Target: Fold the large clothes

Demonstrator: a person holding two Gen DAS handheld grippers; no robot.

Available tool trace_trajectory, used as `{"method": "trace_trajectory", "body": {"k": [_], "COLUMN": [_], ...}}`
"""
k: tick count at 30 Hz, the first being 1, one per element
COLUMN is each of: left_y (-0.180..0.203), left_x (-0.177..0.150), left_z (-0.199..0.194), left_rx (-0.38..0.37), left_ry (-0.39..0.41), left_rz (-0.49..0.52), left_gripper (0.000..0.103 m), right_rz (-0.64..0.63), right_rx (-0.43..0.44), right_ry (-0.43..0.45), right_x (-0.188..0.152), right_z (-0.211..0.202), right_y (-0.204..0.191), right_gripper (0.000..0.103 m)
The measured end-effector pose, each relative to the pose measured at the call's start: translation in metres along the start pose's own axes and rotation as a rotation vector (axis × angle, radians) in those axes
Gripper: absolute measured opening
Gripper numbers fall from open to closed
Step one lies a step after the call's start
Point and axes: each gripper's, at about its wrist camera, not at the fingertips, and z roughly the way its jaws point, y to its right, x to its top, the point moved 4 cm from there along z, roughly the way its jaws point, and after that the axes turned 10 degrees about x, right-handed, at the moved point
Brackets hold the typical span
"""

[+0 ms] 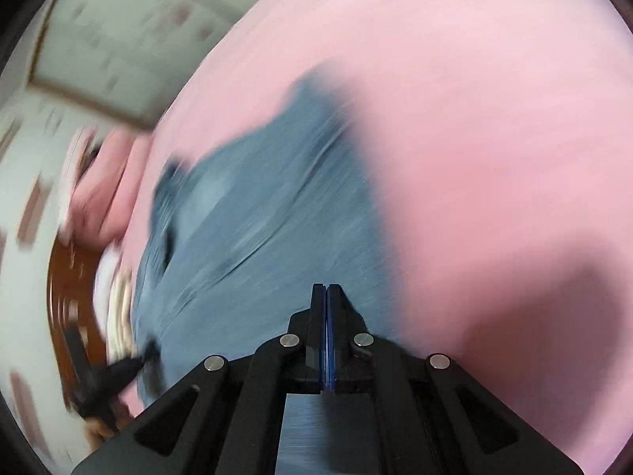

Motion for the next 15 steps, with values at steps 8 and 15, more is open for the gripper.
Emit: {"method": "trace_trajectory", "body": {"k": [8, 15], "left_y": [0.096, 0.146], "left_x": [-0.027, 0.006], "left_z": [-0.038, 0.003], "left_rx": [-0.180, -0.159], "left_ry": [-0.038, -0.070], "left_rz": [0.098, 0.108], "left_gripper": [0.001, 0.001], "right_rz": [-0.123, -0.251], "right_rx": [0.240, 0.350], "right_ry": [0.006, -0.323], "right_x": [0.001, -0.037], "right_z": [0.026, 0.140], "right_y": [-0.109, -0.175], "right_gripper": [0.000, 0.000]}}
